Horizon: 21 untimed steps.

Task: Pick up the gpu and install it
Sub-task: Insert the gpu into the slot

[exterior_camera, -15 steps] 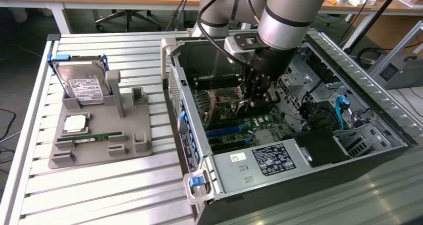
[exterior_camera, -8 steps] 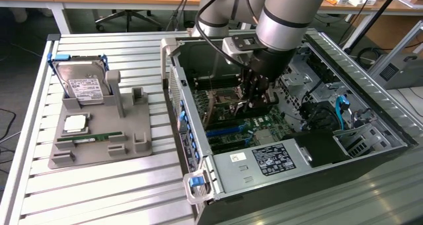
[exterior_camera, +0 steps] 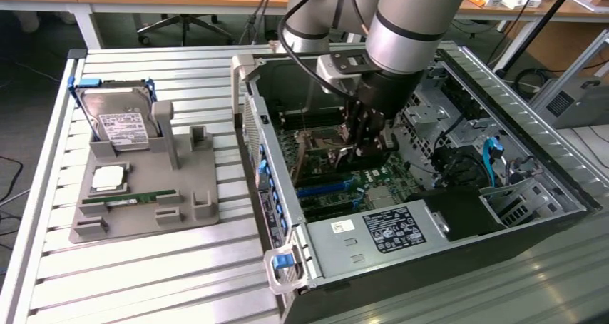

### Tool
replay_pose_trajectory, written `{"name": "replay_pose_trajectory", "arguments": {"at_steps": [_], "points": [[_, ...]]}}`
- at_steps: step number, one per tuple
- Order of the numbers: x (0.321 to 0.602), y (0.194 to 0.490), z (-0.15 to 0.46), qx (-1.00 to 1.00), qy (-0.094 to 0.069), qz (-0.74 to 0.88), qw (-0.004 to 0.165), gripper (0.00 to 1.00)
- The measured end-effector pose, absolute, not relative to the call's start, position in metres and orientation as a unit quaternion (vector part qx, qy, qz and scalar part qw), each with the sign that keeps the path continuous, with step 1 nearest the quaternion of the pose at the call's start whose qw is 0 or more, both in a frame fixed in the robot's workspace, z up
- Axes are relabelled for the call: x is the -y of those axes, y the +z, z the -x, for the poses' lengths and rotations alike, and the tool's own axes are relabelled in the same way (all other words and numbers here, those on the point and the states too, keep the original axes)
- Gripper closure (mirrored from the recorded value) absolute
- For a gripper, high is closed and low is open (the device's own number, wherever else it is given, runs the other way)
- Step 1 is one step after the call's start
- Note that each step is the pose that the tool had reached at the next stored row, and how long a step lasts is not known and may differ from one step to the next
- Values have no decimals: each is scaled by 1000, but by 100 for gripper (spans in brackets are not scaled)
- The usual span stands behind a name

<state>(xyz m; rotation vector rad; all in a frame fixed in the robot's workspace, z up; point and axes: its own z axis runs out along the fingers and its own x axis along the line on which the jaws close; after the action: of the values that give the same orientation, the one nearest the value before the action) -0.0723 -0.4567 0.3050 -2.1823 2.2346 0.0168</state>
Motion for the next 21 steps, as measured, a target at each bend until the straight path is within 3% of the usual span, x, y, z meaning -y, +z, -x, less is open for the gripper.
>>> {"name": "replay_pose_trajectory", "arguments": {"at_steps": [21], "points": [[458, 294, 82, -715, 5, 699, 9, 73]]}}
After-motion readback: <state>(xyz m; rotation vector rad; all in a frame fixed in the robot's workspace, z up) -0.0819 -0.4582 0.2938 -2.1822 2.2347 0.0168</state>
